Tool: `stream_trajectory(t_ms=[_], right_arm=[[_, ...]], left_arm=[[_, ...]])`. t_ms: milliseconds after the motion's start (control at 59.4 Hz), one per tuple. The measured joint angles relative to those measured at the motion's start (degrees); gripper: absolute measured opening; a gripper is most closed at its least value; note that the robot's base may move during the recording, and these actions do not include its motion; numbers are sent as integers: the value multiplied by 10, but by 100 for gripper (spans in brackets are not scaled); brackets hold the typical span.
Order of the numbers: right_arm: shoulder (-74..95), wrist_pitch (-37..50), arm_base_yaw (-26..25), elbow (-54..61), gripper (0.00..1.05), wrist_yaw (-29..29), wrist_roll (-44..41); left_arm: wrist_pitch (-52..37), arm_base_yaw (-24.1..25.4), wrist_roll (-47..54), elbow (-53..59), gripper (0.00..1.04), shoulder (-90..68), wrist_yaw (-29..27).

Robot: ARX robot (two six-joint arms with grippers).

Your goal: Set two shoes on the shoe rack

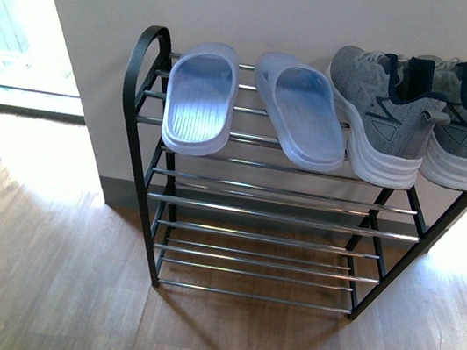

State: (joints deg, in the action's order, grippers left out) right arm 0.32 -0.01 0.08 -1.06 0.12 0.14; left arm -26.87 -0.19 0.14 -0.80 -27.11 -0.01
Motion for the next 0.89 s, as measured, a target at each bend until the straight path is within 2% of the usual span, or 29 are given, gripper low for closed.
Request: stream_trajectory(t_ms=[387,808,892], right_arm=[[0,0,0,0,96,0,0],[0,0,0,0,96,0,0],[0,0,0,0,96,0,0]], left_arm=[[112,0,0,0,1,115,0],[169,0,0,0,1,173,0],[256,0,0,0,1,240,0]])
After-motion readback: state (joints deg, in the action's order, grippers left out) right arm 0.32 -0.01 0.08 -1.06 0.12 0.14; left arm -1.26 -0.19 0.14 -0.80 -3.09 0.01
